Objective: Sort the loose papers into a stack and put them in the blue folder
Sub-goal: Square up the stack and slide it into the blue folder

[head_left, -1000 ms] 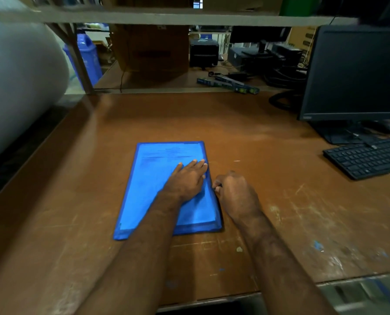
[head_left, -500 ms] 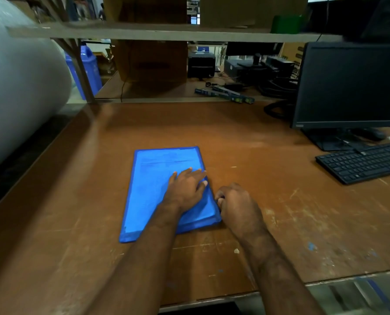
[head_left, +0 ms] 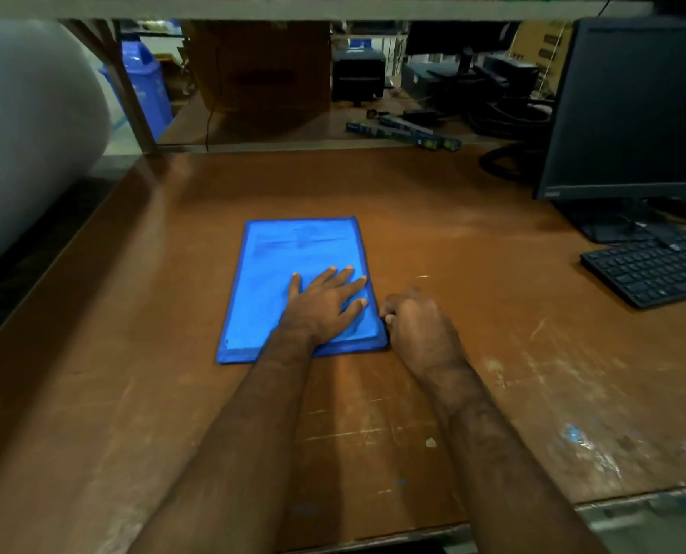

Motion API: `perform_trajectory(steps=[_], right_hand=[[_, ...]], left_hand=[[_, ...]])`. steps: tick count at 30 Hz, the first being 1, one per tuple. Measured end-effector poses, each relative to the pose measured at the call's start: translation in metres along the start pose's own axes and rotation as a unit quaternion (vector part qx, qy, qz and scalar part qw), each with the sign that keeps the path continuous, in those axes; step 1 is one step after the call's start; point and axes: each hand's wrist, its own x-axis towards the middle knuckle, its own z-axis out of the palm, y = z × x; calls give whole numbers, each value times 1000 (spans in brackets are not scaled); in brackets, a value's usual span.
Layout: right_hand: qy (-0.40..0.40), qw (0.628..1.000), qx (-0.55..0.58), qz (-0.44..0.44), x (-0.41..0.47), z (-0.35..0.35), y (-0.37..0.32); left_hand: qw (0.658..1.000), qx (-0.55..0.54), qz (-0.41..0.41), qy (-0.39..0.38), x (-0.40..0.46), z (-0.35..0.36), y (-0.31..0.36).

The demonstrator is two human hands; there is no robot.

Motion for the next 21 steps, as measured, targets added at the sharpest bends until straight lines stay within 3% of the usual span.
perform_trajectory(steps=[12,15,18,21], right_hand=[[-64,997,-35,1,-25,-11,11],[-40,998,-52,-2,-20,-14,1],[5,1000,3,-24,4,3,-12],[-8,1000,14,-24,39,27,-28]], left_hand=[[1000,-6,-6,-8,1,-2,1],[1000,-25,2,-7,2,-2,0],[994,-91,-21,62,0,-8,-8],[984,-66,-94,138,-10,-20,-28]])
